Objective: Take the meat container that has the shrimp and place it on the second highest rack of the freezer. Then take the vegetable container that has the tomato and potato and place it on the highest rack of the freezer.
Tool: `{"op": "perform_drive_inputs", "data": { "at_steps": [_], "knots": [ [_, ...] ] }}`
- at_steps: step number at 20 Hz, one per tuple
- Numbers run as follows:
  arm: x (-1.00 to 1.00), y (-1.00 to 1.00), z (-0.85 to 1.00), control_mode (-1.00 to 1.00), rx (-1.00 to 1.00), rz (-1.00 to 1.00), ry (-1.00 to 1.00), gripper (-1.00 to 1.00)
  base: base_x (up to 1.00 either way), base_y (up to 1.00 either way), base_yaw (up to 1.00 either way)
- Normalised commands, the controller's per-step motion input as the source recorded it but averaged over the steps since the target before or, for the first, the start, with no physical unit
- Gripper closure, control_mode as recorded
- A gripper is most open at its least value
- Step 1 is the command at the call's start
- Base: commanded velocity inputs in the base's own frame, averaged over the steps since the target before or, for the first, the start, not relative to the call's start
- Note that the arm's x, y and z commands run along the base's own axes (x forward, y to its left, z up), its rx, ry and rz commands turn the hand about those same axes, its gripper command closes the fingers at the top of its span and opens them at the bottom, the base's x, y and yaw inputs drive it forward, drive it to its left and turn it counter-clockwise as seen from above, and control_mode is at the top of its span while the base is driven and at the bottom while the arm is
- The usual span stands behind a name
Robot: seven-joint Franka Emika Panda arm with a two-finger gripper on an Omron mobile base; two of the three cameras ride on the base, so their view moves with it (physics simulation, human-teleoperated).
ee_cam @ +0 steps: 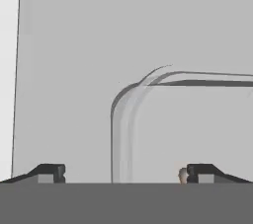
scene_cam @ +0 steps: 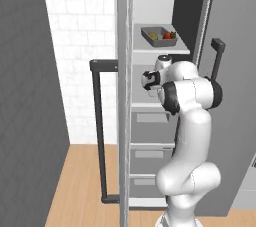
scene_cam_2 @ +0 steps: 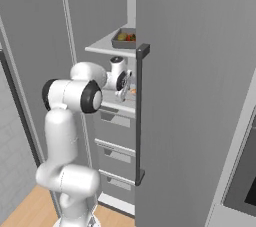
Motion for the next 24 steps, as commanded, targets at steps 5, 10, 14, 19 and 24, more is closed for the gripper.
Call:
{"op": "perform_drive_inputs", "data": {
  "at_steps": [5,10,14,19,24],
  "knots": [
    [-0.58,0.00,0.03,-1.00,-0.07,0.13,-0.21,-1.00,0.00,0.00,0.00],
    [-0.78,0.00,0.80,-1.00,0.00,0.12,-0.28,-1.00,0.00,0.00,0.00],
    [-0.83,0.00,1.00,-1.00,0.00,0.11,-0.24,-1.00,0.00,0.00,0.00],
    [-1.00,0.00,0.71,-1.00,0.00,0.11,-0.02,-1.00,0.00,0.00,0.00],
    [-1.00,0.04,0.48,-1.00,0.00,0.14,0.00,-1.00,0.00,0.00,0.00]
  ]
}}
